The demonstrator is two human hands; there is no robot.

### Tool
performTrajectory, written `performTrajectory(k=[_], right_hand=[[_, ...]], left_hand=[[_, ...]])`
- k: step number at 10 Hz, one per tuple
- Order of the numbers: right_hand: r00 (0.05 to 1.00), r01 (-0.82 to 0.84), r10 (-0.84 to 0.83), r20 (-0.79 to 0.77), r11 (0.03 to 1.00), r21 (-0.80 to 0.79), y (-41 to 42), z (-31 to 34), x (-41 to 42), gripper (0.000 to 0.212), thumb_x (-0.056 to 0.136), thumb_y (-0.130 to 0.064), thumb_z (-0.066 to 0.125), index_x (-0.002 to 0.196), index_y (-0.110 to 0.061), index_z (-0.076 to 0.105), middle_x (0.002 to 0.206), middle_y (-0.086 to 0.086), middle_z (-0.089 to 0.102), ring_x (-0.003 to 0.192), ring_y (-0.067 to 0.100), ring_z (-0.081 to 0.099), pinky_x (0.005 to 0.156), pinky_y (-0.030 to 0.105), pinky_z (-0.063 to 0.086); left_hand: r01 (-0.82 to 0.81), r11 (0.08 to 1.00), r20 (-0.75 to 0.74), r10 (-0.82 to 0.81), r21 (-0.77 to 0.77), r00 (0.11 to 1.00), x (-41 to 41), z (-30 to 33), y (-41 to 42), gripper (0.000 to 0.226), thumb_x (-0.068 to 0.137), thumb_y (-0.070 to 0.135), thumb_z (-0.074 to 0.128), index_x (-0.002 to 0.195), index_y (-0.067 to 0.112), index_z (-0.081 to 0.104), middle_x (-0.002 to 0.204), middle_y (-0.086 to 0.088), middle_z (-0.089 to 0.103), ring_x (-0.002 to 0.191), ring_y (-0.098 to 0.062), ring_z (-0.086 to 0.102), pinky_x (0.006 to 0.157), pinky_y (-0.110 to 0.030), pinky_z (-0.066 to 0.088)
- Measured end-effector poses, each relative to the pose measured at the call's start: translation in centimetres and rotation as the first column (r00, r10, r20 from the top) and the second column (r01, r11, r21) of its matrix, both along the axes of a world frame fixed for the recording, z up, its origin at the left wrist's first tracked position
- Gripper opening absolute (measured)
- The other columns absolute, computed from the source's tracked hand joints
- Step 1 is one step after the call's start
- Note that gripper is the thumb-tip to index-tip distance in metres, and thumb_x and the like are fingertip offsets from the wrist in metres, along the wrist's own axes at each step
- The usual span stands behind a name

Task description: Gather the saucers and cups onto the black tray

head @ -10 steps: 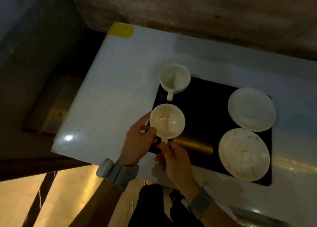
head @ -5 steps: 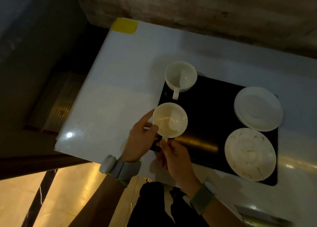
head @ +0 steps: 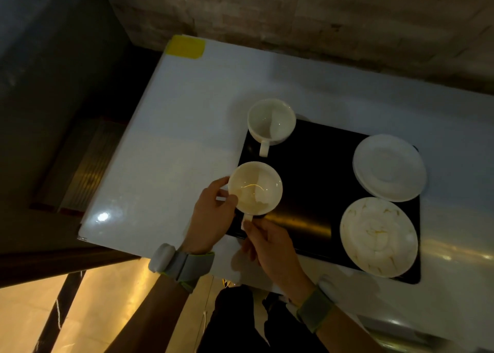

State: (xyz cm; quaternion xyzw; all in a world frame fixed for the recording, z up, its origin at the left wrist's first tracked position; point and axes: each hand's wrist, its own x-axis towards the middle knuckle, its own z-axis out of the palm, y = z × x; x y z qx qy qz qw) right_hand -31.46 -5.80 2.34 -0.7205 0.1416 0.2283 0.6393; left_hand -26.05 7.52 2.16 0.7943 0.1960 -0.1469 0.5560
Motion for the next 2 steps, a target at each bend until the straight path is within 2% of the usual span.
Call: performTrajectory(k=[1, 2], right_hand=[[0.999, -0.043, 0.043, 0.004, 0.998, -0.049, -1.2, 0.2, -0.1, 0.015, 0.096, -0.031, 0.055, 0.093, -0.02, 0.065, 0.061, -0.003, 0.064, 0.049, 0.004, 0.052, 0.05, 0.015, 0.041], [0.997, -0.076, 0.077, 0.021, 0.996, -0.044, -2.7, 0.6, -0.3, 0.018, 0.096, -0.031, 0.054, 0.094, -0.016, 0.065, 0.063, -0.001, 0.065, 0.054, 0.008, 0.056, 0.057, 0.023, 0.046]], left_hand=[[-0.004, 0.998, 0.068, 0.0, 0.065, 0.998, 0.0, 0.5, 0.0, 0.039, 0.089, 0.027, 0.058, 0.128, 0.026, 0.055, 0.112, -0.004, 0.062, 0.095, -0.016, 0.064, 0.08, -0.033, 0.057], [-0.03, 0.981, 0.141, 0.003, 0.191, 0.99, -0.3, 1.7, -0.6, 0.035, 0.093, 0.021, 0.057, 0.127, 0.017, 0.055, 0.113, -0.003, 0.055, 0.088, -0.011, 0.056, 0.066, -0.011, 0.04]])
